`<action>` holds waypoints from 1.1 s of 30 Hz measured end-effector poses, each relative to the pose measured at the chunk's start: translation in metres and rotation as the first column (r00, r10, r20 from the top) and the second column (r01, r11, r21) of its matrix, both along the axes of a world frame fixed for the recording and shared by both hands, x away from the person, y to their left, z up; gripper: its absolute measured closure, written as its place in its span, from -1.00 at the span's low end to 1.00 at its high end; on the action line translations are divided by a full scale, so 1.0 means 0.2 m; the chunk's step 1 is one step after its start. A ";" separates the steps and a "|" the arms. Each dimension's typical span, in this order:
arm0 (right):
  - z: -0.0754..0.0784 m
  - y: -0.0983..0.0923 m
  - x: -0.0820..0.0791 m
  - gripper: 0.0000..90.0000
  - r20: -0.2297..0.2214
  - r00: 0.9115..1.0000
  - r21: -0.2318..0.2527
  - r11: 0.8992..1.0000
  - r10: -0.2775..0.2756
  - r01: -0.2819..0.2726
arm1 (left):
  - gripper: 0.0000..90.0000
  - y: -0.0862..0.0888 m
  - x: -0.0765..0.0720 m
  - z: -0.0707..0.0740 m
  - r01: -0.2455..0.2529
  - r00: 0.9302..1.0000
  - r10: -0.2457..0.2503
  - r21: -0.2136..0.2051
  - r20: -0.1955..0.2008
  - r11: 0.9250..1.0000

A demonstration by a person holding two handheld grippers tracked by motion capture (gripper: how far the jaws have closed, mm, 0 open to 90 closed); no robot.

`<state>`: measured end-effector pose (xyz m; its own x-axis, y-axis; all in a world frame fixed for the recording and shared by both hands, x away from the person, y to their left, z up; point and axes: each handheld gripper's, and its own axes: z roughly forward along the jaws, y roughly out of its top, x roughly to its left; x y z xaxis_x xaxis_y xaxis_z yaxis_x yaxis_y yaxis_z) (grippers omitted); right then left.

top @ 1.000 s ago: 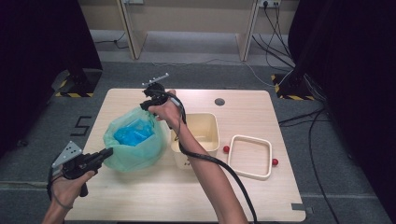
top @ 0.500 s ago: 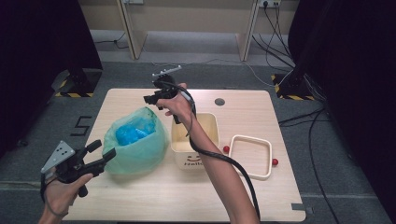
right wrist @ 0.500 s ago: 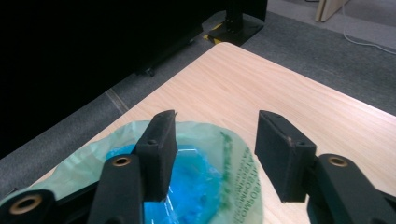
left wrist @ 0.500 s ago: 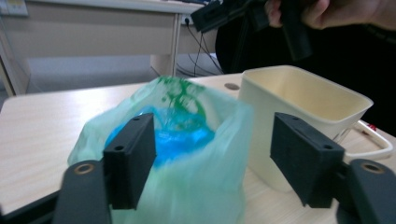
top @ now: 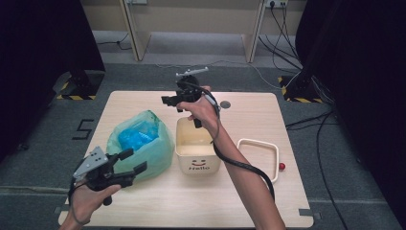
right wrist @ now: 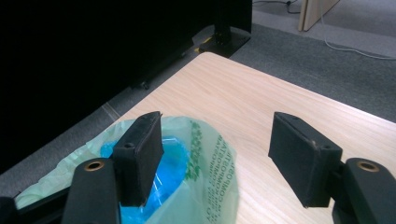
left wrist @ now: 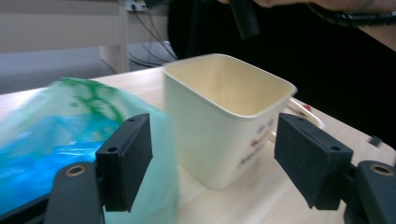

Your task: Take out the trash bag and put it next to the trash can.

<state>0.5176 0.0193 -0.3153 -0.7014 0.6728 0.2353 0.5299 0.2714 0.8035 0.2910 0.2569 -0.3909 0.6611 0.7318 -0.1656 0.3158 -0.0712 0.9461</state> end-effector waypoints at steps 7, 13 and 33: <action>-0.01 -0.19 -0.03 -0.38 -0.003 0.999 0.040 0.998 -0.048 0.048 | -0.59 -0.14 0.03 -0.07 0.058 0.998 -0.058 -0.004 -0.039 0.998; -0.05 -0.36 -0.05 -0.44 -0.016 0.996 0.072 0.993 -0.089 0.090 | -0.64 -0.22 0.04 -0.13 0.087 0.994 -0.089 -0.032 -0.057 0.996; -0.12 -0.77 -0.19 -0.54 0.008 0.985 0.129 0.977 -0.174 0.172 | -0.66 -0.36 0.06 -0.36 0.109 0.994 -0.108 0.088 -0.019 0.990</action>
